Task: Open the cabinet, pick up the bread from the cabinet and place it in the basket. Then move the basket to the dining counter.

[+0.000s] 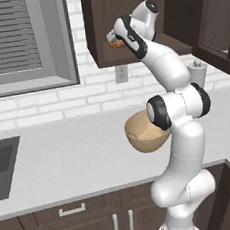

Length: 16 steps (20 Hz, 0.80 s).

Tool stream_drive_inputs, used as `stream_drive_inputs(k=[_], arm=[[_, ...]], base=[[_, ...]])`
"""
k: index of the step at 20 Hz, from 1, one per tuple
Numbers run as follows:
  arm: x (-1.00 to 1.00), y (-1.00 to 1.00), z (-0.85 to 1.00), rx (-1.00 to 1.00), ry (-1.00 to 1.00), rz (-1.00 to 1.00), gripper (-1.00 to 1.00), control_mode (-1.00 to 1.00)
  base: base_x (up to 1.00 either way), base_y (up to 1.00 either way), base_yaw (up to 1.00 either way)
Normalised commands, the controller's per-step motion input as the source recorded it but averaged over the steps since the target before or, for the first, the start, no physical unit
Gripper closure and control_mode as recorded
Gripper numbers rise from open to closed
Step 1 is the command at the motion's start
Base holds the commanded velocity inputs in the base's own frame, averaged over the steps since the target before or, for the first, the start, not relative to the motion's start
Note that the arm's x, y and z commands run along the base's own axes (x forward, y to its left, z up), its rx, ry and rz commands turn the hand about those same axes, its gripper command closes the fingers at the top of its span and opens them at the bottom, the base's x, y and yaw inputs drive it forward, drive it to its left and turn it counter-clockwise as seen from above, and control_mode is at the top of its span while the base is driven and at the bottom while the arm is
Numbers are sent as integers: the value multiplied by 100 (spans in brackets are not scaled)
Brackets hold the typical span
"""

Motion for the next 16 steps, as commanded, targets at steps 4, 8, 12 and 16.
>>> stream_drive_inputs(k=[4, 8, 12, 16], arm=[[6, 4, -26, 4, 0, 0, 100, -100], [0, 1, -8, 1, -7, 0, 100, -100], [-5, 0, 0, 0, -20, -1, 100, -100], [-42, 0, 0, 0, -21, -10, 100, -100]], base=[[0, 0, 0], [0, 0, 0], [0, 0, 0], [0, 0, 0]])
